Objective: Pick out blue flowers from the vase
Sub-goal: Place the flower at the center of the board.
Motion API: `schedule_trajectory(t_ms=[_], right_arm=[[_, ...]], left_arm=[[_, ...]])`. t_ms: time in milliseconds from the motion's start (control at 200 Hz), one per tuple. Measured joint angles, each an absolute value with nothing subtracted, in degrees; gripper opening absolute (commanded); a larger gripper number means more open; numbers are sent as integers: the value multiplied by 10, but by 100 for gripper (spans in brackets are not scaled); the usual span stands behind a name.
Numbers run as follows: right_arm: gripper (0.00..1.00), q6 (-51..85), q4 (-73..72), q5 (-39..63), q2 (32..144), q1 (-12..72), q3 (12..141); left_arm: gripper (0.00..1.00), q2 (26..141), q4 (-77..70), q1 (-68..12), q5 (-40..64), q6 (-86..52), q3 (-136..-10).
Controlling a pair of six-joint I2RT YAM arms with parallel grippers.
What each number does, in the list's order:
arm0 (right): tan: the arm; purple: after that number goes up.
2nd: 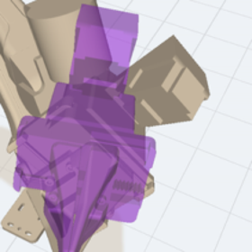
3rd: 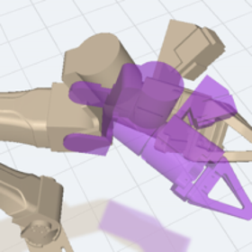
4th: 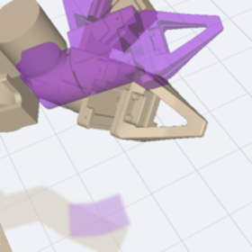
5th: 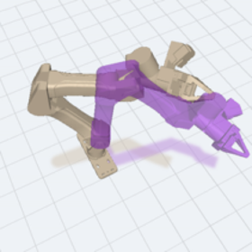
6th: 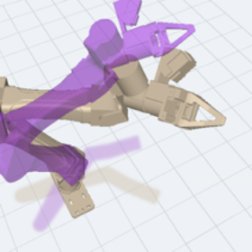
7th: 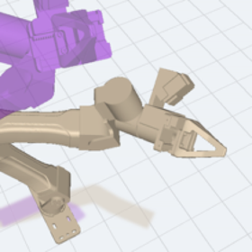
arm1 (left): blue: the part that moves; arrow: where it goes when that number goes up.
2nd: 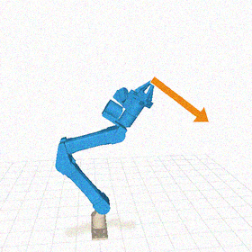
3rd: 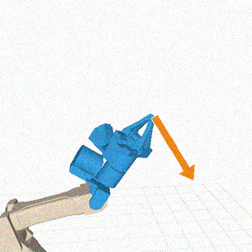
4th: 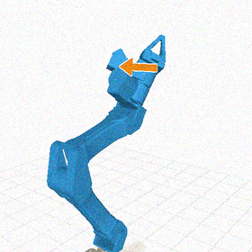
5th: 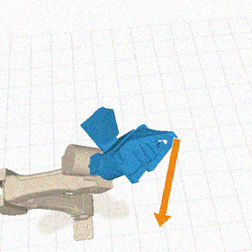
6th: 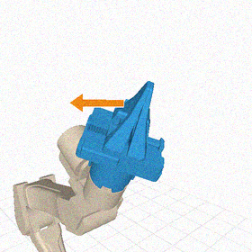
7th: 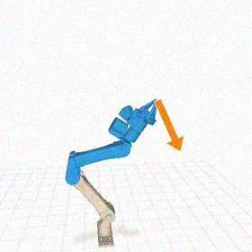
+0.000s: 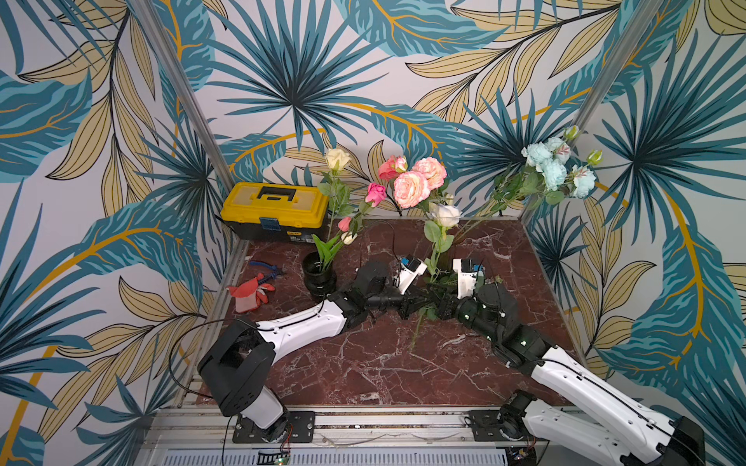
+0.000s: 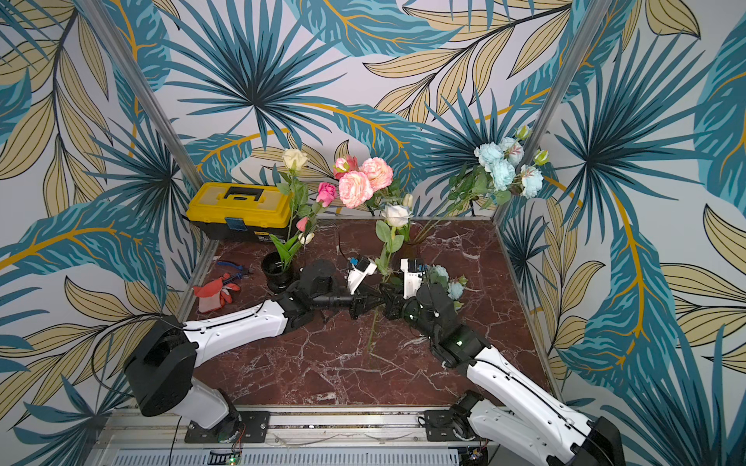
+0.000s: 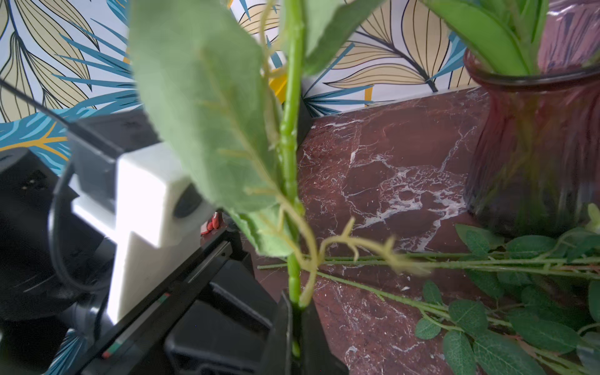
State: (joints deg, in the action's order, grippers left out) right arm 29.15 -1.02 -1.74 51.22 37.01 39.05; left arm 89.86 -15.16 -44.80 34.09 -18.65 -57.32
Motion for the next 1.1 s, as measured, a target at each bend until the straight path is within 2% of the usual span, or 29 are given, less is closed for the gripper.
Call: schedule_trajectory(t_ms=[135,245,340,636,816,956,1101], right_arm=[[5,291,-27,-21,508,375,374],[27,288,-27,-19,498,380,364],[36,286,-12,-27,478,380,356],[37,269,86,-89,381,378,350],[37,246,142,-125,339,378,359],[36,217,178,-161,328,378,397],[35,196,185,-199,313,378,425]], left_arm=[[0,890,-147,-450,333,-187,-563],[0,872,-146,-453,317,-180,-542],[0,841,-147,-453,288,-163,-509],[0,750,-21,-451,132,-33,-491],[0,756,67,-457,28,50,-506],[0,785,119,-496,-67,116,-511],[0,822,166,-522,-120,172,-531]])
